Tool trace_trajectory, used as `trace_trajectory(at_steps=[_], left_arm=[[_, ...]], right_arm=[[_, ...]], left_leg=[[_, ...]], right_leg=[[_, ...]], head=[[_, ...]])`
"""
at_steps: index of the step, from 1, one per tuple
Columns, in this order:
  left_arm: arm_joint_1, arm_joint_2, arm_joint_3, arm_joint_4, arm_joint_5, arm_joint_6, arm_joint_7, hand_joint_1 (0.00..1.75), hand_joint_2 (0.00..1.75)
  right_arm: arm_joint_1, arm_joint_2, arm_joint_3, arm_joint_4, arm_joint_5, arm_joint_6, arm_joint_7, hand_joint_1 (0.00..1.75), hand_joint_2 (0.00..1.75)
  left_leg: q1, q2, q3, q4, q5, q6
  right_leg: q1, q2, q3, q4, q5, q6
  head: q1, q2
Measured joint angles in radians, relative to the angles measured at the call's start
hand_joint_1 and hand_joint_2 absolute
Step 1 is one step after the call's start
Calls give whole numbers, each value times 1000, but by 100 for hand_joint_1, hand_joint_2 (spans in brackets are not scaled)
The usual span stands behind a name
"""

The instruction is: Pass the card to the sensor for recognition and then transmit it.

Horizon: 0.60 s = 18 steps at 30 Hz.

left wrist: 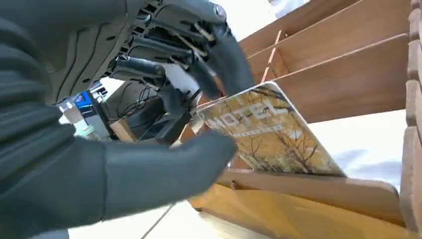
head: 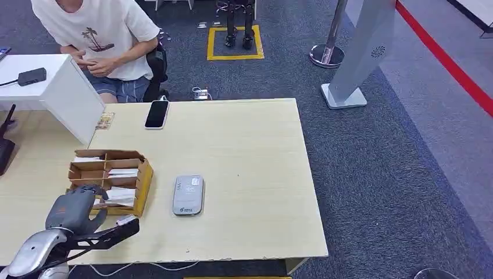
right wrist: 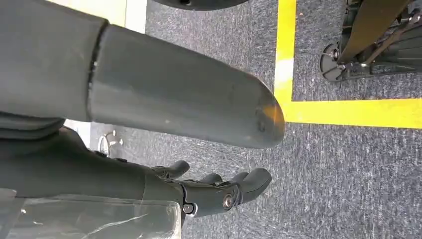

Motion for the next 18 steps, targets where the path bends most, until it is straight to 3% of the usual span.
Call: trace_trajectory(at_steps=[18], left_arm=[[-7,-4,2,-10,18,23,0,175,175]], right_arm=[[0,0,0,0,-2,0,-1,0,0]], left_leg=[[0,0,0,0,0,0]], right_leg=[[0,0,0,0,0,0]], head=[[0,0]])
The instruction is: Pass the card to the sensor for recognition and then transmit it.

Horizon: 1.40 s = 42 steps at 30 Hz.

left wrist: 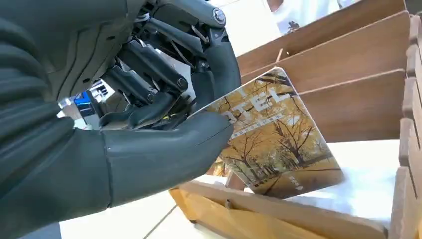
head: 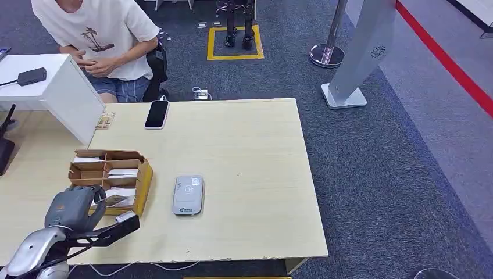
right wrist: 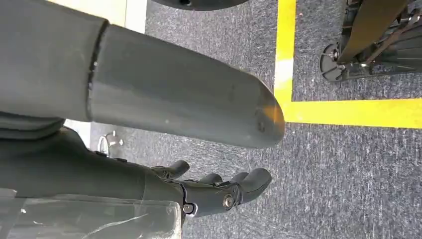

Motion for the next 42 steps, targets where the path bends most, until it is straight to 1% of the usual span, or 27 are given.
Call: trace_trajectory(at_steps=[3,8,16,25,29,32,35,42], left_arm=[[-1,0,2,-5,2,5,0,175,175],[-22,-10,8,-8,-7,34,-5,175,175],[-112,-24,11,-8,-21,41,-8,175,175],[-138,-33,12,-8,-26,43,-14,175,175],[-201,-40,12,11,-71,52,-14,175,175],[-278,-59,12,49,-114,54,-14,175,175],[-359,-88,12,120,-145,60,-18,175,175],[-534,-172,12,327,-228,90,-24,175,175]], right_arm=[[0,0,0,0,1,-1,0,0,0],[0,0,0,0,-2,-1,0,0,0],[0,0,0,0,-2,-2,-2,0,0],[0,0,0,0,-1,-2,-6,0,0],[-1,0,0,0,11,-2,0,0,0],[-1,0,0,0,27,-1,6,0,0],[-2,0,0,0,39,-1,9,0,0],[-3,0,0,0,50,-1,13,0,0]], left_leg=[[0,0,0,0,0,0],[0,0,0,0,0,0],[0,0,0,0,0,0],[0,0,0,0,0,0],[0,-1,0,0,0,0],[0,0,0,1,2,0],[0,0,0,1,2,-1],[0,0,0,1,2,0]], right_leg=[[0,0,0,0,0,0],[0,0,0,0,0,0],[0,0,0,0,0,0],[0,0,-1,0,0,0],[0,0,-1,0,0,0],[0,0,-1,0,2,0],[0,0,-1,0,3,0],[0,0,-1,0,3,0]], head=[[0,0],[0,0],[0,0],[0,0],[0,0],[0,0],[0,0],[0,0]])
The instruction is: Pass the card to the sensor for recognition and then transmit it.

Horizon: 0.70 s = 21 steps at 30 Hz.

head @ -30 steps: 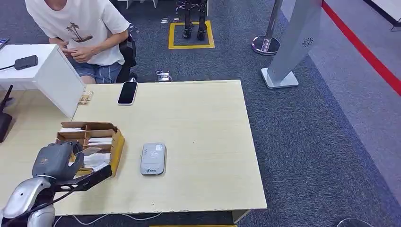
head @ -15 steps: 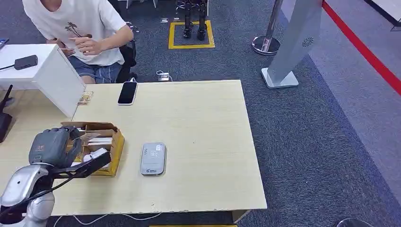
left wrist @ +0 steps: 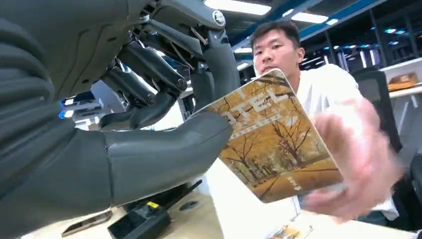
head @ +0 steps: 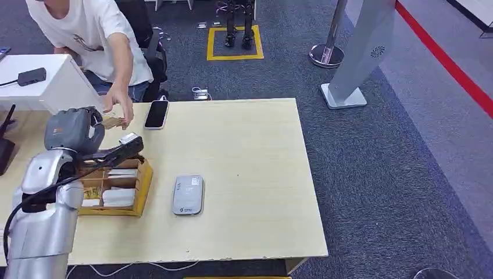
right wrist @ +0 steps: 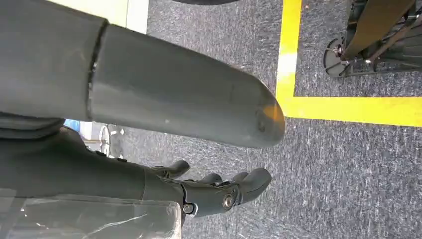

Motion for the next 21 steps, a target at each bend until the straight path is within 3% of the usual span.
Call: trace_trajectory(at_steps=[12,21], left_arm=[[-167,-71,4,241,-42,15,-1,175,175],[-259,-101,60,396,-52,45,-3,175,175]], right_arm=[[-1,-2,0,0,10,0,3,0,0],[-2,-9,0,0,23,0,2,0,0]], left_leg=[[0,0,-1,0,0,0],[0,1,0,0,0,0]], right_leg=[[0,0,0,0,0,0],[0,1,0,0,0,0]], head=[[0,0],[0,0]])
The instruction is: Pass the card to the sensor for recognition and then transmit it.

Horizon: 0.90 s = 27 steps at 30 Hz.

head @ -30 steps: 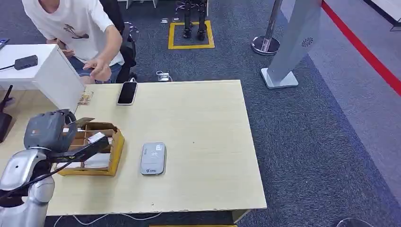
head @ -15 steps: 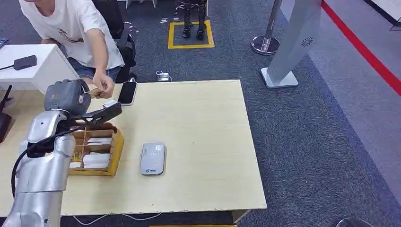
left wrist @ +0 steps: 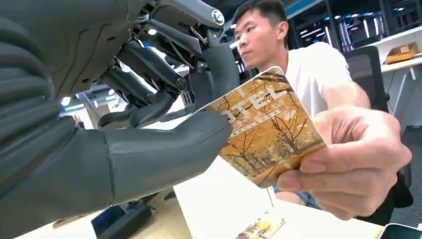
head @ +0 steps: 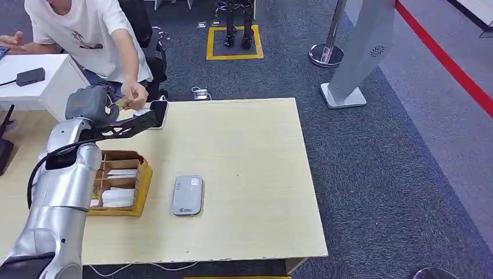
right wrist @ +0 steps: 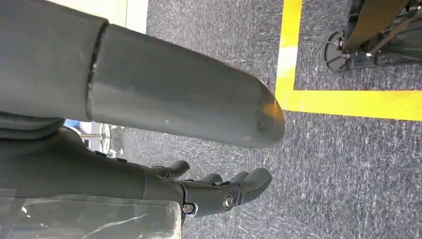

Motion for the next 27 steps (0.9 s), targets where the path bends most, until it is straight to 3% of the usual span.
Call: trace_trajectory(at_steps=[5,6,7,18,27], left_arm=[[-9,-8,21,24,2,2,0,175,175],[-12,-9,23,29,2,2,0,0,175],[-13,-9,26,32,3,1,-2,0,0],[-7,-14,47,32,-5,4,-19,0,0],[27,-14,48,-62,-2,-8,-42,0,0]], right_arm=[[0,-2,0,0,0,0,-1,0,0],[0,-2,0,0,0,0,-1,0,0],[0,-3,0,0,0,0,-2,0,0],[0,-3,0,0,3,-1,-1,0,0],[0,-3,0,0,3,-1,-7,0,0]], left_leg=[[0,0,0,0,0,0],[0,0,0,0,0,0],[0,0,0,0,0,0],[0,0,0,0,0,0],[0,0,0,0,0,0]], right_leg=[[0,0,0,0,0,0],[0,0,0,0,0,0],[0,0,0,0,0,0],[0,0,0,0,0,0],[0,0,0,0,0,0]], head=[[0,0],[0,0],[0,0],[0,0],[0,0]])
